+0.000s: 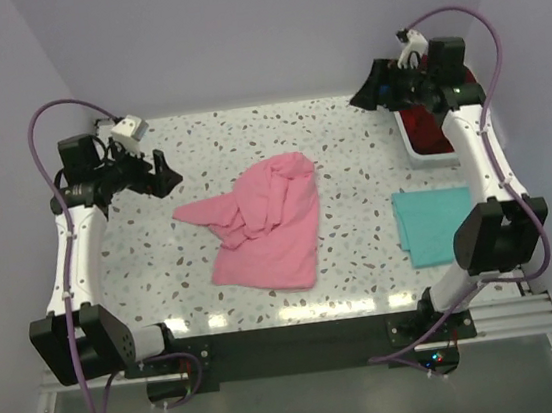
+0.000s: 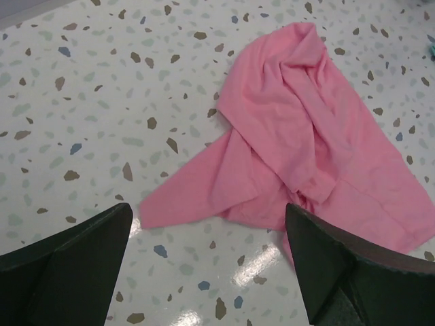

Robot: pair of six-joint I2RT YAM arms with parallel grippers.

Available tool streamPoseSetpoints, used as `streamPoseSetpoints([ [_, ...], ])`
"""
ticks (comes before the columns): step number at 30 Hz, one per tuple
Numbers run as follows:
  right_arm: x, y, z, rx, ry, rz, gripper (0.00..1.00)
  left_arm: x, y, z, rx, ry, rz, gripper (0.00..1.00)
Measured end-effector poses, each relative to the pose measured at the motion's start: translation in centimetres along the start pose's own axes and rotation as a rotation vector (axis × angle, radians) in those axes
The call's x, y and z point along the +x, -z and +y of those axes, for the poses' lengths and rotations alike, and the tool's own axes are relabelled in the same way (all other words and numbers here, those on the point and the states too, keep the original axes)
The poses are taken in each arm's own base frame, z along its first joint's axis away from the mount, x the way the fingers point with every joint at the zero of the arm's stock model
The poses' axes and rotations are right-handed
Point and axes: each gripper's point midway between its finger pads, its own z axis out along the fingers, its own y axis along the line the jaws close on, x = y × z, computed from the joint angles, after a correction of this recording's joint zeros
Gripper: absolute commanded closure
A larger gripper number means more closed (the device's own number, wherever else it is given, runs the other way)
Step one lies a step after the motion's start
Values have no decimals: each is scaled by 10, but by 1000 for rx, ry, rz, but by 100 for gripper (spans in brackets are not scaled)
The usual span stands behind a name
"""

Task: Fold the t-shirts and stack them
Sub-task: Move the tshirt to the center of the board, then flatten the tshirt out

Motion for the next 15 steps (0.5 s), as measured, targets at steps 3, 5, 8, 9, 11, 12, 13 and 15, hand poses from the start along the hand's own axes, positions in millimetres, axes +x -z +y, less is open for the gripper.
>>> streamPoseSetpoints([
  [3,70,-10,-61,121,-69,201,20,15,-8,-9,41,-56,36,7],
  [5,97,-16,-61,125,-41,295,25,32,-21,-18,71,-96,91,12],
  [8,133,-31,-31,67,86,425,33,66,-45,-26,119,-122,204,26],
  [9,145,-36,-16,34,135,466,36,81,-52,-26,128,-114,251,33],
  [11,167,-42,11,-25,210,537,40,104,-61,-18,121,-96,326,38],
  [12,181,-46,24,-60,247,571,41,116,-65,-13,112,-82,364,41],
  [13,195,-47,35,-90,275,607,41,126,-68,-7,99,-69,396,41],
  [15,229,-45,44,-119,312,683,41,142,-73,1,80,-51,448,41],
])
